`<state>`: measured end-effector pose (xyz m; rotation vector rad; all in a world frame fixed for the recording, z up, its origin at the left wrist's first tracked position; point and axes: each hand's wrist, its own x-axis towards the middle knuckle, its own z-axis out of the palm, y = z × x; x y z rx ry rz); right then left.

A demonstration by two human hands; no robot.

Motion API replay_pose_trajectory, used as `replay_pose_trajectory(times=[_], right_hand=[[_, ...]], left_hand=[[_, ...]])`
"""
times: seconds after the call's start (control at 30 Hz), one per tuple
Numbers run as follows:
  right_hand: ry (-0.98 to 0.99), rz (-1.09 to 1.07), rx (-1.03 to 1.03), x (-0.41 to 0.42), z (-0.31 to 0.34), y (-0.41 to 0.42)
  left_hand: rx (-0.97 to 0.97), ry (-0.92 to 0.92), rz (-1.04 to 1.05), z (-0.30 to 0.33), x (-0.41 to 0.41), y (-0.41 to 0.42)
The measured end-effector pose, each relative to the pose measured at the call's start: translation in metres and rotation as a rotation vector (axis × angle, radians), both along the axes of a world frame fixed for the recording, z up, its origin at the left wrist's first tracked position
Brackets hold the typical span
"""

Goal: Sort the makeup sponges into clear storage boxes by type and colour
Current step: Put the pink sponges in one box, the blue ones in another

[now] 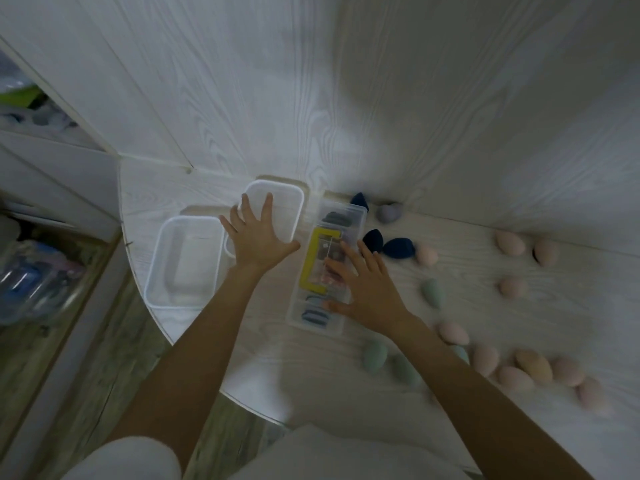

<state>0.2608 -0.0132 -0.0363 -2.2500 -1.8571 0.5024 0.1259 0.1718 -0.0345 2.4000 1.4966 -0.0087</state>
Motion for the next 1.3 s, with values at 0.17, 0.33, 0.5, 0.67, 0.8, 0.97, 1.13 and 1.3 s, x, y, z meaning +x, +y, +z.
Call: replay_pose_trajectory(times=[0.17, 0.33, 0.5, 0.67, 0.8, 0.97, 1.13, 1.3], right_hand=[[0.028, 0.031, 0.035, -0.01, -0.003, 0.004], [0.374, 0.124, -0.013, -0.032, 0.017, 0.048], [0.785, -0.321, 0.204, -0.023, 0.05, 0.03], [1.024, -0.36, 0.21, -0.022, 0.067, -0.034], [0.962, -0.293, 0.049, -0.042, 0.058, -0.077], [0.768, -0.227, 0.086, -0.059, 0.022, -0.106], [0.731, -0.215, 0.04, -0.055, 0.012, -0.103], [0.828, -0.2, 0.048, -0.054, 0.018, -0.088]], left_hand=[[-0.014, -0.462, 0.035, 0.047, -0.019, -0.028], [-0.098, -0.546, -0.061, 0.084, -0.05, -0.072], [-0.04, -0.439, -0.125, 0.087, -0.077, -0.11], [0.184, -0.186, -0.224, 0.064, -0.089, -0.164], [0.267, -0.097, -0.232, 0.042, -0.093, -0.221], [0.194, -0.245, -0.106, 0.021, -0.099, -0.278], [-0.099, -0.664, 0.368, 0.017, -0.11, -0.278], [-0.532, -0.659, 0.622, -0.003, -0.121, -0.258]])
